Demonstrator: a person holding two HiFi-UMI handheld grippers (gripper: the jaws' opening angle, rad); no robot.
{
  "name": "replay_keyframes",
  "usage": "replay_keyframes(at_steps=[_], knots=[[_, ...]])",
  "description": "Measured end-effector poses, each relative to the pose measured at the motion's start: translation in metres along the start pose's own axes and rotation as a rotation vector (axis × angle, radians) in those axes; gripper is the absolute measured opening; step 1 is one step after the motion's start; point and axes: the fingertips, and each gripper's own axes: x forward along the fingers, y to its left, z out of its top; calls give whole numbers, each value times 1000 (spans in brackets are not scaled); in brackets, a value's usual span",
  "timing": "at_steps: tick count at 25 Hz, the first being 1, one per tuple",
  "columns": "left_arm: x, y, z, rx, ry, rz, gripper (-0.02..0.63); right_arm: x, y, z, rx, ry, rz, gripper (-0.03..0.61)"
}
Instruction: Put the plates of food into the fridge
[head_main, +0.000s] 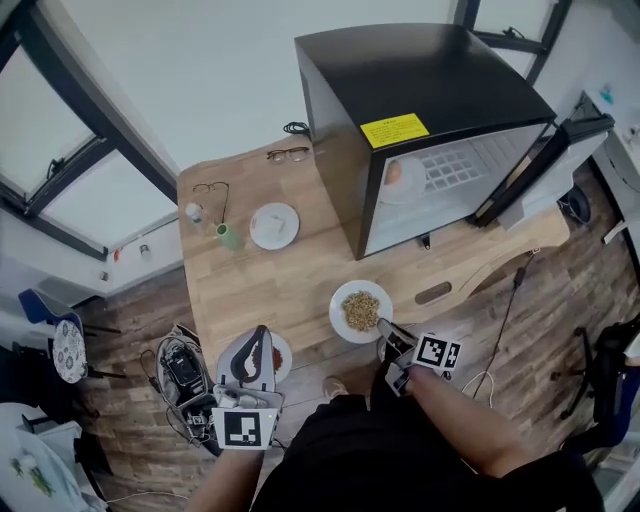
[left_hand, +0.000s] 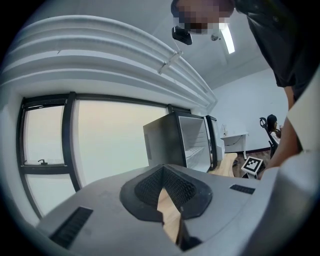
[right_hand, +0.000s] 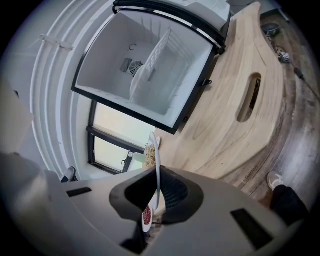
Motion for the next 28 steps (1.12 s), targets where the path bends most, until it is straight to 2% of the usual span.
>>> replay_keyframes(at_steps=[4,10,21,24,28], knots=[[18,-11,11,-10,-19,-10,5,-13,3,26,6,-40,10,32],[47,-17,26,48,-56,-25,5,-34,4,55,9,-85,15,32],[93,-32,60,36,-135,-14,5,-72,12,132,17,-215,41,32],[105,-39,65,37,-144,-22,5,-77,19,155,-23,-249,80,32],[119,-43,74,32,-156,-20,5,-86,20,184,-32,-281,82,32]])
